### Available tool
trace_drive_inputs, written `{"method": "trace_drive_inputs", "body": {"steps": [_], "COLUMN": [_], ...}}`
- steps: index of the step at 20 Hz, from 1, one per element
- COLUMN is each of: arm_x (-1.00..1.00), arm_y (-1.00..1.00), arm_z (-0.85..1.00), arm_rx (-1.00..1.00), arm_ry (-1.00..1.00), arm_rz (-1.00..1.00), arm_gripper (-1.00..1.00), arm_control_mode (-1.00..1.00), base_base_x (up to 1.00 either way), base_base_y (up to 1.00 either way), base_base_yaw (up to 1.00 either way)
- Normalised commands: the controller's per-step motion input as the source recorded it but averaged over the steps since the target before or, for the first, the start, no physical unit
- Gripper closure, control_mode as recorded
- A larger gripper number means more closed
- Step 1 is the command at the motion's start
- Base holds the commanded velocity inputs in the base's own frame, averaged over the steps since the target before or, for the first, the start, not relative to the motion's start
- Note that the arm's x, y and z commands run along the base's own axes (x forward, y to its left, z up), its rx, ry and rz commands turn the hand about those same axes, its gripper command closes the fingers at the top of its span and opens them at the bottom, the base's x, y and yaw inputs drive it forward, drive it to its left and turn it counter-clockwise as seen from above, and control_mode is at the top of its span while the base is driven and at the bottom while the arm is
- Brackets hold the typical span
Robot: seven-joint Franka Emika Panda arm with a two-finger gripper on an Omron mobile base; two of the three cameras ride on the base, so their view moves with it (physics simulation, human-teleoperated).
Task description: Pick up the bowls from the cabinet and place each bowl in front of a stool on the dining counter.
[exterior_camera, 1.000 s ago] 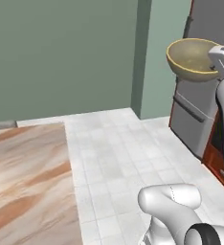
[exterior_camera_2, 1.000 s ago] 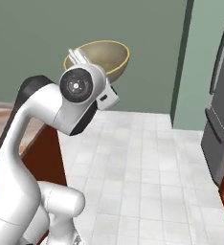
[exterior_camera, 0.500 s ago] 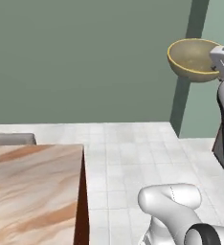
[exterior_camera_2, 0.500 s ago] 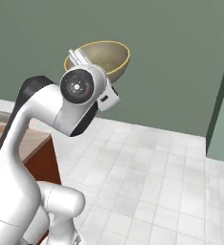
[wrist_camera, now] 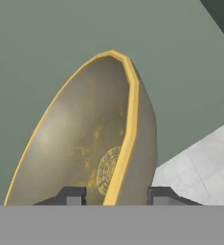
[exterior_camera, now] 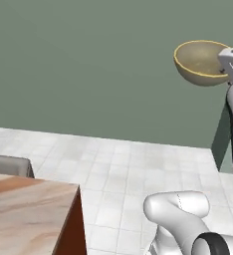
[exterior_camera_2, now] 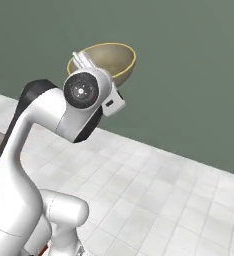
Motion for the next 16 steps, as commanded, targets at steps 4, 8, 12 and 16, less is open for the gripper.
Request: {"method": "trace_drive_inputs", "body": {"steps": [4, 8, 12, 16], "arm_x": [0.0, 0.0, 0.0, 0.0], "arm_y": [0.0, 0.0, 0.0, 0.0], "arm_z": [0.0, 0.0, 0.0, 0.0], "arm_rx": [0.0, 0.0, 0.0, 0.0], "arm_ry": [0.0, 0.0, 0.0, 0.0], "arm_rz": [0.0, 0.0, 0.0, 0.0], "arm_gripper": [1.0, 1.0, 1.0, 1.0], "arm_control_mode": [1.0, 1.0, 1.0, 1.0], "base_base_x": [1.0, 0.98, 0.94, 1.0], "base_base_y": [-0.26, -0.08, -0.16, -0.51], "base_base_yaw": [0.65, 0.79, 0.81, 0.67]}}
